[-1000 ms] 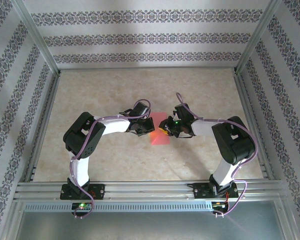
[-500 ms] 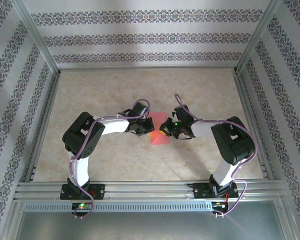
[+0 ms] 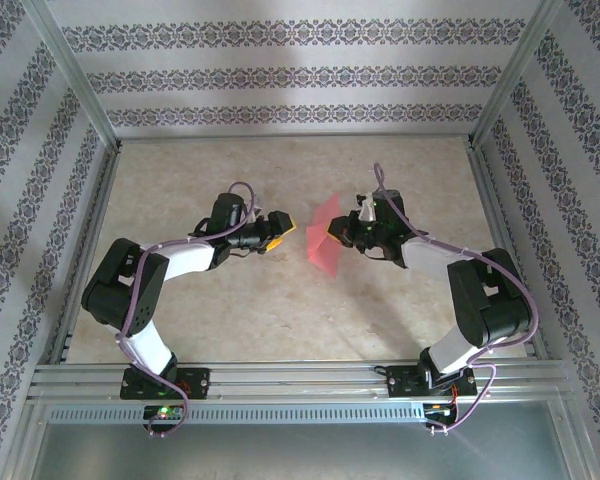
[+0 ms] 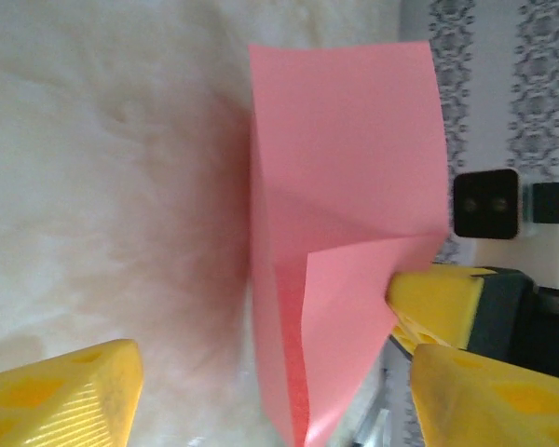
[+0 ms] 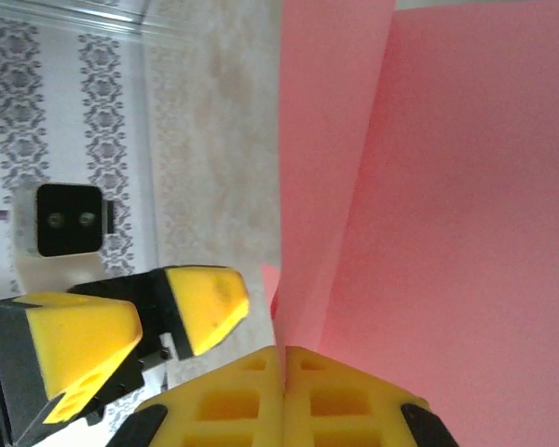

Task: Fold a paper plane with a square sheet of paper (pick it up from the middle)
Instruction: Turn over the paper at the center of the table.

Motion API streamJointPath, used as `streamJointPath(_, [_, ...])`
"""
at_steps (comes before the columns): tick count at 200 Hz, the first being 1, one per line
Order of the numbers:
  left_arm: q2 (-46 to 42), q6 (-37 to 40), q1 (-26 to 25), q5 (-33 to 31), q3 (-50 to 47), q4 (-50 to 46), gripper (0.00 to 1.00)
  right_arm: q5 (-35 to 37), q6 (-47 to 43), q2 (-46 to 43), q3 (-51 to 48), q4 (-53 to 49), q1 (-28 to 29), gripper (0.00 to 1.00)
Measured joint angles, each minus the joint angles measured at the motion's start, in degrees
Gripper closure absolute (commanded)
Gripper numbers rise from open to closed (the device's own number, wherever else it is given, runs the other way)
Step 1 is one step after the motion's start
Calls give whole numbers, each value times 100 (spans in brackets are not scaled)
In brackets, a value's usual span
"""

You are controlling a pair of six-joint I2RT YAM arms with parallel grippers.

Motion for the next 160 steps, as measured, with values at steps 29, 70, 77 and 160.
streamJointPath(29, [26,-505,-31,323,-260,1010,0,-452,44,0,39,201,-24,98])
streamJointPath(70, [348,-997,-262,560,-243,1904,0,-929,289,2,66,621,-24,98])
streamJointPath(77, [400,-1032,-315,562,-243,1939,0,-970,334,7,66,691,-24,97])
streamJointPath(160, [387,-1274,-487,437,-243,1912,39,-1187,669,256,70,1121,-35,97])
